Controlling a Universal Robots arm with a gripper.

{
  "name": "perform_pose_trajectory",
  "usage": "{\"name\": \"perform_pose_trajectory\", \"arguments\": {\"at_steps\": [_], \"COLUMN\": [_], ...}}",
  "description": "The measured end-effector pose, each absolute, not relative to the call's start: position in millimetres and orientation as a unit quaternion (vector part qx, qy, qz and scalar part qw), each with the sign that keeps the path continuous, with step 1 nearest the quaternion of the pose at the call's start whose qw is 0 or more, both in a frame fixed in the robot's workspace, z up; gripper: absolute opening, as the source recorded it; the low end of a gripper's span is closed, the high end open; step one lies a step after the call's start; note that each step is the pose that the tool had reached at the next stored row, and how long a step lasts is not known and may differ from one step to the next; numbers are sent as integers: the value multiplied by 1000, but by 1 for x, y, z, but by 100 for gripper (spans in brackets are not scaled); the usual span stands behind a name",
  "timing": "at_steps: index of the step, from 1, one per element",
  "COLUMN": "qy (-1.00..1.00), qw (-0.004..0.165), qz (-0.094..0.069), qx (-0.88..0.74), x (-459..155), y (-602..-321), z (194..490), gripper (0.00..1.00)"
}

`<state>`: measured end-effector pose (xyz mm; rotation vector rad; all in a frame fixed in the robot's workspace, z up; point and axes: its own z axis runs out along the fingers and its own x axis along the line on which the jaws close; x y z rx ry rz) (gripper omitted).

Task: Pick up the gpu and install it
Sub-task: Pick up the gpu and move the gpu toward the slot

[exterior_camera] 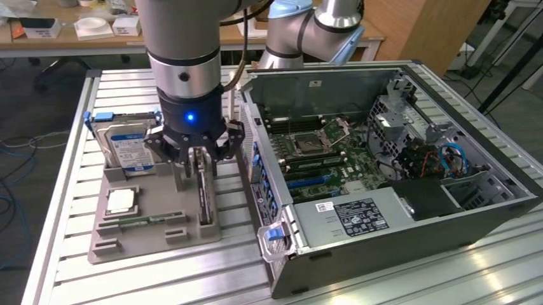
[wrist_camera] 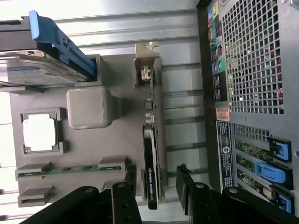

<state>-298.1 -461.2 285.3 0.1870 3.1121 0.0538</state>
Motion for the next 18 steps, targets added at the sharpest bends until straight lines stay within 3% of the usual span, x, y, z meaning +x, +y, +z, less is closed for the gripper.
{"name": "perform_pose_trajectory", "arguments": {"at_steps": [18], "qy": [999], "qw": [10], "qz": [17], "qx": [34], "x": [-298], "y": [-460], "z": [256], "gripper": [47]}}
